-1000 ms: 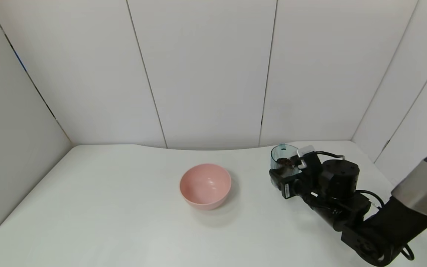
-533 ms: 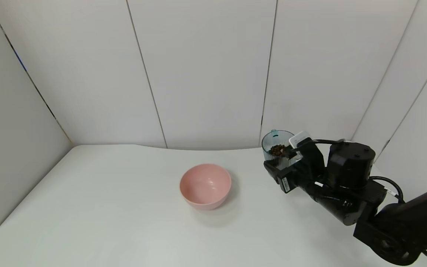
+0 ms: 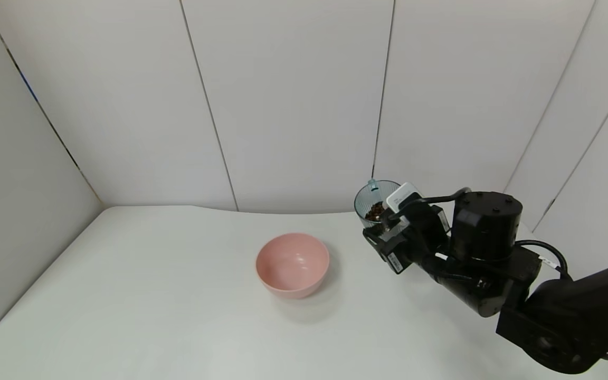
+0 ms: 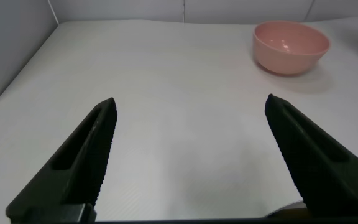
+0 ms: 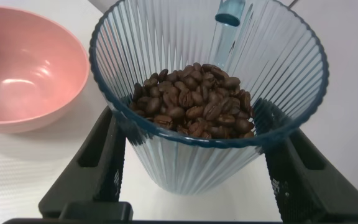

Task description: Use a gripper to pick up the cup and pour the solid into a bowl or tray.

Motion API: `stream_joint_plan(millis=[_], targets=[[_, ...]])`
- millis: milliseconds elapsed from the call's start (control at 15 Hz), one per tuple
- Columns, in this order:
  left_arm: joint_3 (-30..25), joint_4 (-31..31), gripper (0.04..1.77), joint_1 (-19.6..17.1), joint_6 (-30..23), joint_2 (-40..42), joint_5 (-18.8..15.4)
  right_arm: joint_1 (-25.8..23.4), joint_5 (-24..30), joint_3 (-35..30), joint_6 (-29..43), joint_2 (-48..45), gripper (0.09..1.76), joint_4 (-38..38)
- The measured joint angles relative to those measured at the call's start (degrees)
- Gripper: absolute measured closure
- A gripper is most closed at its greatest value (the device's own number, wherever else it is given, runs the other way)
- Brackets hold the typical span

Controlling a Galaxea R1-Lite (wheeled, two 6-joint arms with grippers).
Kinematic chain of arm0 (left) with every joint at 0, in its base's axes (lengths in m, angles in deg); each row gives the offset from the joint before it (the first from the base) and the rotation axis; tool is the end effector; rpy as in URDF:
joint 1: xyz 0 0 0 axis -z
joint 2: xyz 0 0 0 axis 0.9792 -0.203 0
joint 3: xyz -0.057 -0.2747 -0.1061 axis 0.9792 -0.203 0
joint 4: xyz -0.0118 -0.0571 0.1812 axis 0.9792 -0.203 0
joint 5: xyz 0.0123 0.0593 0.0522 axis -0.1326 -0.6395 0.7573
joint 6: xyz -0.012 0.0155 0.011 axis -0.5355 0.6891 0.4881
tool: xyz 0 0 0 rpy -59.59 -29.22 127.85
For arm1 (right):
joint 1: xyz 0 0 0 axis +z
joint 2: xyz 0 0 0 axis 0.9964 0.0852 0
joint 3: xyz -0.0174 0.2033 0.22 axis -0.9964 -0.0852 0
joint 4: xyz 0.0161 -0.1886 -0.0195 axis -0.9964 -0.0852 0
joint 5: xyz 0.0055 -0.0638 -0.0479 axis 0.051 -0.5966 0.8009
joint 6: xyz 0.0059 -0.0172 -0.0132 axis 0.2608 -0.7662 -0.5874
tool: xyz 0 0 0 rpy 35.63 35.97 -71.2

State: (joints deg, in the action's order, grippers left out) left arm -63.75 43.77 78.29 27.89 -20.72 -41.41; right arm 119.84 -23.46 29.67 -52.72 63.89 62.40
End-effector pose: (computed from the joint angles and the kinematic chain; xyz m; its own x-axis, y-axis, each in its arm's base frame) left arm -0.0228 0.0000 0.0756 1.0000 0.0037 0.0013 -0.0037 0.9994 -0.0331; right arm 0.2937 0.1978 0.1422 0.9149 0.3762 -0.1462 -0.4001 0.7971 -0.4523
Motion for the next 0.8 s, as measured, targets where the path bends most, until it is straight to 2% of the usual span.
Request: stream_joint_plan(millis=[800], targets=[[0.0,0.0,0.09,0.0,0.0,0.0,0.0,3.4,-6.8,4.9,-14.4,5.8,0.52,-2.3]])
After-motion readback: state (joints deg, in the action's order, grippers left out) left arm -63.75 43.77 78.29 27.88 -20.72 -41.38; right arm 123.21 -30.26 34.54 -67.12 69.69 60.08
